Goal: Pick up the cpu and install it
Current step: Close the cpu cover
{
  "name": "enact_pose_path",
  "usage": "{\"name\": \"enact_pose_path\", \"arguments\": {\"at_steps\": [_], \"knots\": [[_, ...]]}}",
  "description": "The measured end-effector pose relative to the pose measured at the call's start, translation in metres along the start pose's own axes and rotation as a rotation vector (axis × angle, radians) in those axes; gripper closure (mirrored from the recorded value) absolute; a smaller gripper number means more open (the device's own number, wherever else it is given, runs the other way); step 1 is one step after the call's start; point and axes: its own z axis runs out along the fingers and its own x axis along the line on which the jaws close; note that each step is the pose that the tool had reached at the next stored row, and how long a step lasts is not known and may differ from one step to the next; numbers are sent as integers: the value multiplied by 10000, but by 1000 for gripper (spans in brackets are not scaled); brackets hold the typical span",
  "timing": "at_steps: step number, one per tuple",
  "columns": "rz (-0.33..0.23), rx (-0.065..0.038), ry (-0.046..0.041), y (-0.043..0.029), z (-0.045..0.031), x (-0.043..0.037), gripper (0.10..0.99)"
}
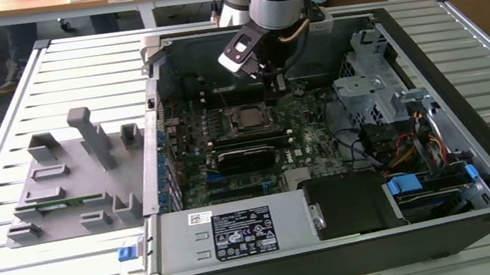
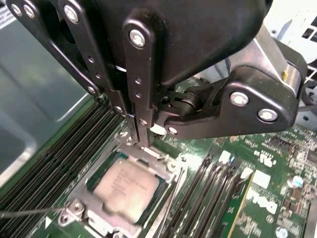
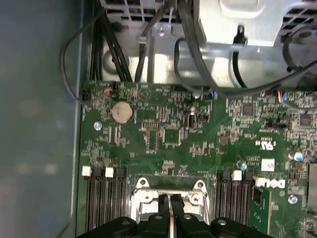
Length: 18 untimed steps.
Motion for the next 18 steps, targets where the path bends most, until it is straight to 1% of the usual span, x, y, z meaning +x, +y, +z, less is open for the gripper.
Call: {"name": "enact_pose_path", "arguments": {"at_steps": [2, 7, 15, 18], "knots": [[-1, -1, 0, -66, 20, 3, 929], [0, 0, -1, -274, 54, 11, 929], [-2, -1, 0, -499, 59, 20, 929], [-1, -2, 1, -547, 72, 22, 929]]}}
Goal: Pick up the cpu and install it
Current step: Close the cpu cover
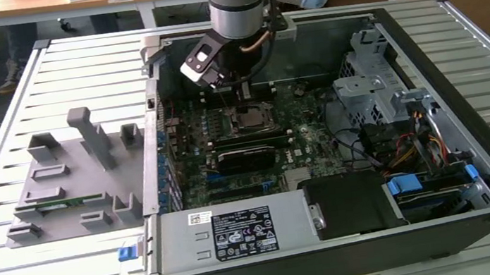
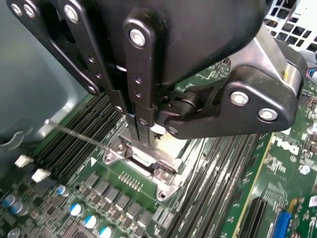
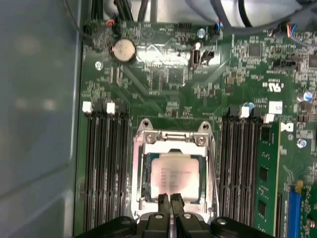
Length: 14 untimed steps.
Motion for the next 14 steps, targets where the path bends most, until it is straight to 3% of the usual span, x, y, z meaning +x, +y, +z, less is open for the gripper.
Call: {"name": "enact_pose_path", "arguments": {"at_steps": [6, 14], "knots": [[0, 2, -2, -47, 54, 2, 929], [-1, 1, -1, -50, 145, 3, 929]]}}
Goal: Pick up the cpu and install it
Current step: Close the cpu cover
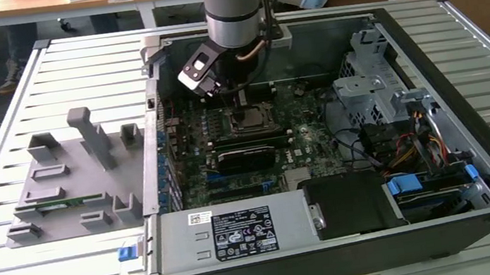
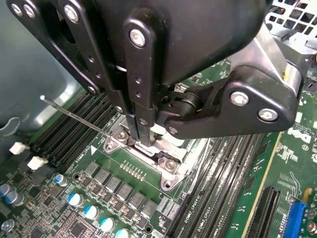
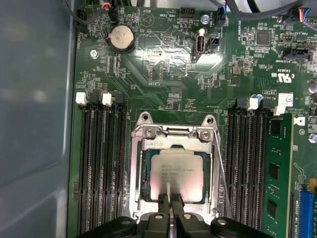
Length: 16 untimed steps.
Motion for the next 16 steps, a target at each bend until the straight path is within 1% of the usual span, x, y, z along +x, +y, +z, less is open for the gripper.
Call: {"name": "enact_pose_path", "arguments": {"at_steps": [5, 10, 12, 14, 16], "knots": [[1, 1, -2, 3, 24, 0, 929], [0, 0, 7, 52, 29, -2, 929], [0, -1, 14, 59, 26, -2, 929], [2, -1, 15, 60, -12, -2, 929], [1, -2, 17, 60, -89, -3, 929]]}}
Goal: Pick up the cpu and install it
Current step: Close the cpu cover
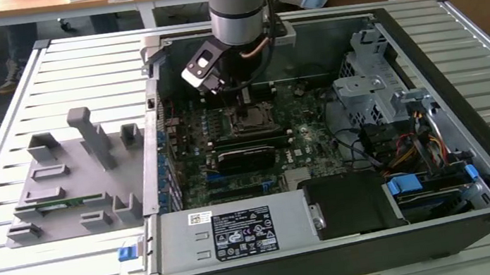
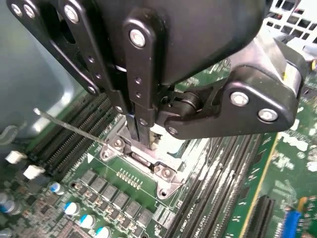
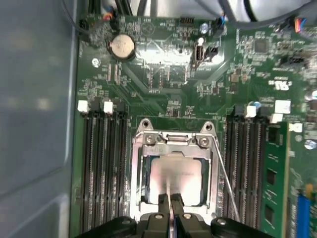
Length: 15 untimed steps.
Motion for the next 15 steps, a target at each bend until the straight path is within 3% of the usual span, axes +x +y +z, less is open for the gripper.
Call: {"name": "enact_pose_path", "arguments": {"at_steps": [3, 7, 15], "knots": [[-1, 2, -2, 0, -84, -1, 929], [-1, 1, -1, 17, -82, -2, 929], [-1, 2, -2, 127, -81, -7, 929]]}}
